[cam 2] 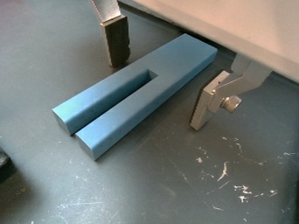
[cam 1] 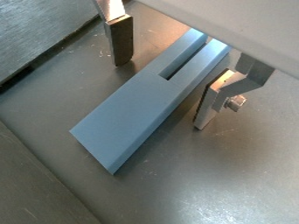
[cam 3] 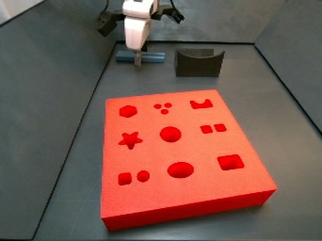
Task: Pick up the double-square object. Move up. Place the double-square object on the fixture. Regrasp the double-square object. Move to above the board. Insert the double-square object.
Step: Pick up the double-square object, then move up.
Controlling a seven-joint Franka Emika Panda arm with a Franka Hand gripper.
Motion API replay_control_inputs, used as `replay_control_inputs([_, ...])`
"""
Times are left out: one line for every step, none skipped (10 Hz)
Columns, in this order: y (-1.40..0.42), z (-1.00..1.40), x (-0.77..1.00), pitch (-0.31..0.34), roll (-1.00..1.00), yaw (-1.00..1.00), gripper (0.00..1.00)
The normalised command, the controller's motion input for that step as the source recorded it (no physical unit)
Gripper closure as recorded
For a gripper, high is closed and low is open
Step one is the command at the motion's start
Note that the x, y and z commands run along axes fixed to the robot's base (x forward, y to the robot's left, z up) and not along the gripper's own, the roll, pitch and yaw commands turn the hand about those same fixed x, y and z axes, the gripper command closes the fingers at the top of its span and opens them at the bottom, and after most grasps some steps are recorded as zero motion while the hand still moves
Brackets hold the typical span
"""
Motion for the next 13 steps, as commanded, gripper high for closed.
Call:
replay_control_inputs([0.00, 0.00, 0.00, 0.000, -0.04, 0.00, 0.00])
replay_control_inputs([0.00, 0.00, 0.00, 0.000, 0.00, 0.00, 1.00])
replay_control_inputs([0.00, 0.00, 0.00, 0.000, 0.00, 0.00, 1.00])
replay_control_inputs([0.00, 0.00, 0.00, 0.000, 0.00, 0.00, 1.00])
replay_control_inputs([0.00, 0.00, 0.00, 0.000, 0.00, 0.00, 1.00])
replay_control_inputs([0.00, 0.00, 0.00, 0.000, 0.00, 0.00, 1.00])
replay_control_inputs([0.00, 0.00, 0.00, 0.000, 0.00, 0.00, 1.00])
replay_control_inputs([0.00, 0.00, 0.00, 0.000, 0.00, 0.00, 1.00])
replay_control_inputs([0.00, 0.00, 0.00, 0.000, 0.00, 0.00, 1.00])
replay_control_inputs([0.00, 0.00, 0.00, 0.000, 0.00, 0.00, 1.00])
replay_control_inputs([0.00, 0.00, 0.00, 0.000, 0.00, 0.00, 1.00])
replay_control_inputs([0.00, 0.00, 0.00, 0.000, 0.00, 0.00, 1.00])
replay_control_inputs([0.00, 0.83, 0.00, 0.000, 0.00, 0.00, 1.00])
